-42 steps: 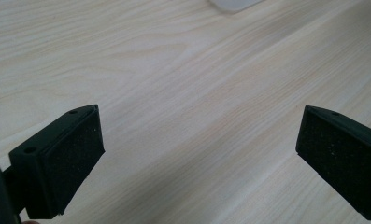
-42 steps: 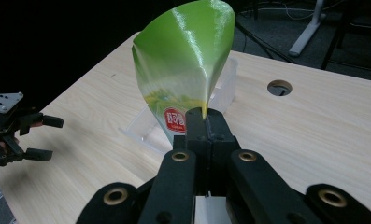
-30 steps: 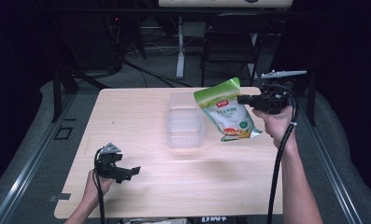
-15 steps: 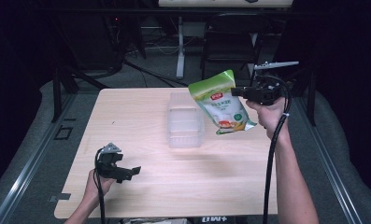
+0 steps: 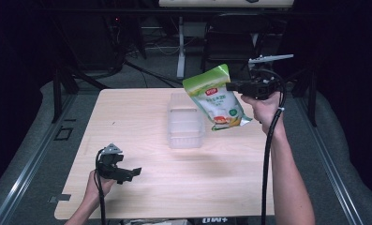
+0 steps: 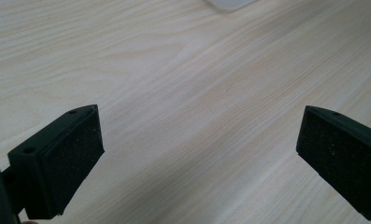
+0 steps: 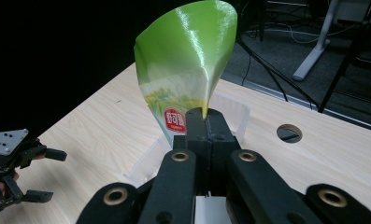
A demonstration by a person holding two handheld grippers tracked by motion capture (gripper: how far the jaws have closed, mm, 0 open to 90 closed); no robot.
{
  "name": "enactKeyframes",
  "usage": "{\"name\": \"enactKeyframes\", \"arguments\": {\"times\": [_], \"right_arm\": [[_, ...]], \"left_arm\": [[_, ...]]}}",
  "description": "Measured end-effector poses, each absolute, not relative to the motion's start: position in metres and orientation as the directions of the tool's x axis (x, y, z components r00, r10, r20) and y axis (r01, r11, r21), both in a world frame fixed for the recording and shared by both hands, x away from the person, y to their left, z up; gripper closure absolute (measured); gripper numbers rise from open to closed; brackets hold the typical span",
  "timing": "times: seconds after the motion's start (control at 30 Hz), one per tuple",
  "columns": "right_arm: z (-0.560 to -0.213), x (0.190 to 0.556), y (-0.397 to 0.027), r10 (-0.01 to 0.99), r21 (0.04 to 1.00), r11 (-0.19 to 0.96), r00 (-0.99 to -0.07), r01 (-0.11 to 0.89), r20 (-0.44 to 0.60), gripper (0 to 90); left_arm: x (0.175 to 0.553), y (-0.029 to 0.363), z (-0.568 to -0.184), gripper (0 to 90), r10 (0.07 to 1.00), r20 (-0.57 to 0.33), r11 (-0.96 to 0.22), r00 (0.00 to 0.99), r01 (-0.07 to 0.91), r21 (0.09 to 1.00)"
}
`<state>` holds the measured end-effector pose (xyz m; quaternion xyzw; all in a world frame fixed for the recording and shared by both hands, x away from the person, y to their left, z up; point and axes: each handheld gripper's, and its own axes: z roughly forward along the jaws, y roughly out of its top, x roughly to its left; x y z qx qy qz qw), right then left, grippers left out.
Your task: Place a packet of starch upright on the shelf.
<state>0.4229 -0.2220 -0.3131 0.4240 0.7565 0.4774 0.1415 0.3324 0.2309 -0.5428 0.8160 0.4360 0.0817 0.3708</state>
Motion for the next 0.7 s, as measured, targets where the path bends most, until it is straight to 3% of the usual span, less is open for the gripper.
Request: {"name": "enactKeyframes", "arguments": {"times": [0.7], "right_arm": [[-0.311, 0.435, -0.193, 0.738, 0.85, 0.187, -0.642, 0.492, 0.209, 90.0]], "left_arm": [[0.331, 0.229, -0.543, 0.4, 0.77, -0.167, -0.366, 0.616, 0.642, 0.674]]}}
